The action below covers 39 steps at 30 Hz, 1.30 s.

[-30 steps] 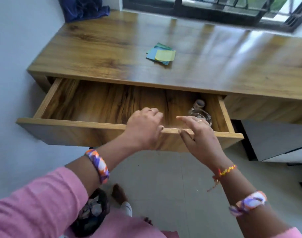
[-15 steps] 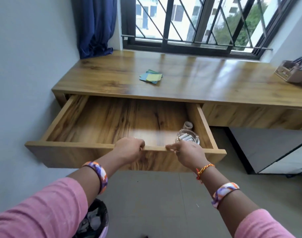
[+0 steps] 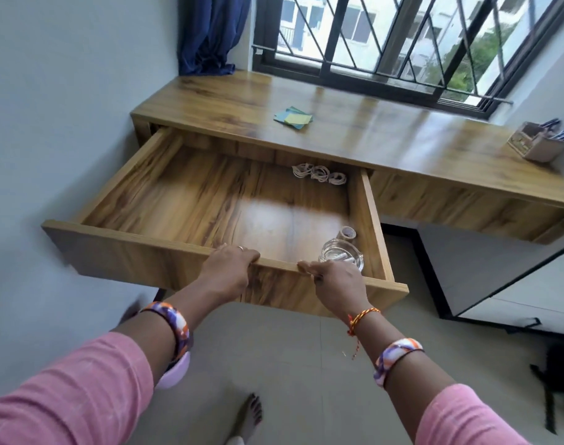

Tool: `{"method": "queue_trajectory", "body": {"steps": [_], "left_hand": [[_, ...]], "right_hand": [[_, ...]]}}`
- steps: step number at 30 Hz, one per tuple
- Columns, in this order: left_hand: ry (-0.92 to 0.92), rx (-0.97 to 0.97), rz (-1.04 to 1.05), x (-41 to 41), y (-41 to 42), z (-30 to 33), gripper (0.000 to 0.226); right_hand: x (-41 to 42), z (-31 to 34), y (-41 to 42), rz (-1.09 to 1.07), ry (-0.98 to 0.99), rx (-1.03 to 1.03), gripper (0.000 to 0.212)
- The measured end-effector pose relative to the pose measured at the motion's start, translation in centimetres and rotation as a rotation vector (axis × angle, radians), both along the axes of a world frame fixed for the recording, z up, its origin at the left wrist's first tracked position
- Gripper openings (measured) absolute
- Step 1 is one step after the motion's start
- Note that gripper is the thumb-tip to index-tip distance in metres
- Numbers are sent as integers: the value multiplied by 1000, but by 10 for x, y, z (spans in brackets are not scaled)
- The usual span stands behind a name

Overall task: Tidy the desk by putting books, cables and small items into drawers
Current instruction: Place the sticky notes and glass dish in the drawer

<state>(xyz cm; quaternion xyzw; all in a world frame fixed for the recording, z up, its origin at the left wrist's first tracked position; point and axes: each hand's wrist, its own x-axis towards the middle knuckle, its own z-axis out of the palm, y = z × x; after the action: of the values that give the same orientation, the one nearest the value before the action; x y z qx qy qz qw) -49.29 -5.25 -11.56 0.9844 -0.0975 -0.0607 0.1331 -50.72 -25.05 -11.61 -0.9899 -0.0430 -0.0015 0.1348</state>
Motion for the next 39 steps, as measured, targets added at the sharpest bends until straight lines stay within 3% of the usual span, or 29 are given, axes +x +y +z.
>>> {"method": "queue_trajectory", "body": {"steps": [9,15,20,25,28,39], "left_hand": [[5,-63,20,-65,4,-5,34],[195,128,157,-47,-31,21,35],[292,-119,69,-28,-112,46,27],[178,-146,74,-2,-193,55,23],[222,-212,103,12,-219,57,19],[183,-270,300,154,-208,44,14]], "right_hand": [[-55,-1,-25,184,68,180,33],[-28,13,-43,439,176,151,35],[-2,18,-105,716,224,146,29],[41,40,-180,697,107,215,23],[77,51,-208,723,89,260,18],[239,56,-206,895,80,231,20]]}}
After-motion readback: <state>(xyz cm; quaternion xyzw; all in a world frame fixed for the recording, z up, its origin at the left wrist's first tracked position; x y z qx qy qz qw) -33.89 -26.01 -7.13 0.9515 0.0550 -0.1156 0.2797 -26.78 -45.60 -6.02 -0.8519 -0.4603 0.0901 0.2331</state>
